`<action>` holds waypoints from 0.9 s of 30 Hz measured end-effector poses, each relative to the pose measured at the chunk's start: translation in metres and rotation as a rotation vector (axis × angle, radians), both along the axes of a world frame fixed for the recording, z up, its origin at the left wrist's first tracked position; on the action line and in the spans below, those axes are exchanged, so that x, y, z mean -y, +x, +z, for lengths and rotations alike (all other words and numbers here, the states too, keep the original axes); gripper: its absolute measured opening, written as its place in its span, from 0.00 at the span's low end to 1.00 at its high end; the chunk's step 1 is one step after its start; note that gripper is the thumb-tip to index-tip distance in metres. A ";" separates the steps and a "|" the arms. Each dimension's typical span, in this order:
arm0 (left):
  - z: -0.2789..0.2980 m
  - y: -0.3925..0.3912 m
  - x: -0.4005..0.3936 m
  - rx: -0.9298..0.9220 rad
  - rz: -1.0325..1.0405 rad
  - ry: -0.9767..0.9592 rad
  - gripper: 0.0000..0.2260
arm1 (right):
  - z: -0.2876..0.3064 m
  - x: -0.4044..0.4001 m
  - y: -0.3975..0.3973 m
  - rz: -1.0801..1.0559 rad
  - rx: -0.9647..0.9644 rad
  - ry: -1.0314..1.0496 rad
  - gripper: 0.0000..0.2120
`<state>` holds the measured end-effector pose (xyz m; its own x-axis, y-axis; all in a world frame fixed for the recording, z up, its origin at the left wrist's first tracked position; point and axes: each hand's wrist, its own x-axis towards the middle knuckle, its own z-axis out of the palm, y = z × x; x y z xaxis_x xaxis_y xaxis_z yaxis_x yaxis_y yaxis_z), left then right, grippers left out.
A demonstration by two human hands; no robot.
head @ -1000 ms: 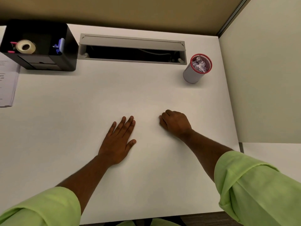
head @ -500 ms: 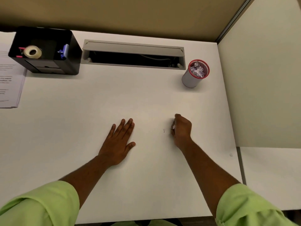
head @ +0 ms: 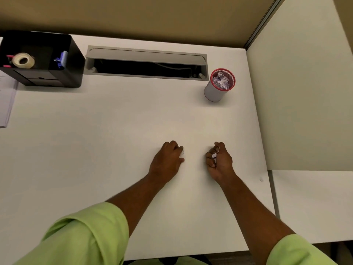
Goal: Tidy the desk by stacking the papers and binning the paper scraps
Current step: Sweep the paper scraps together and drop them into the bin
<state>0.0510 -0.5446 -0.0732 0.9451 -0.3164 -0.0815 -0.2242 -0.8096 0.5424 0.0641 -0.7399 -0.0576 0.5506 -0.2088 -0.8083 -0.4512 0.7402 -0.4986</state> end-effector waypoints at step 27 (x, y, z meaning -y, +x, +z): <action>0.040 0.016 0.076 -0.413 0.614 -0.812 0.02 | 0.004 0.004 0.015 0.144 0.004 0.419 0.19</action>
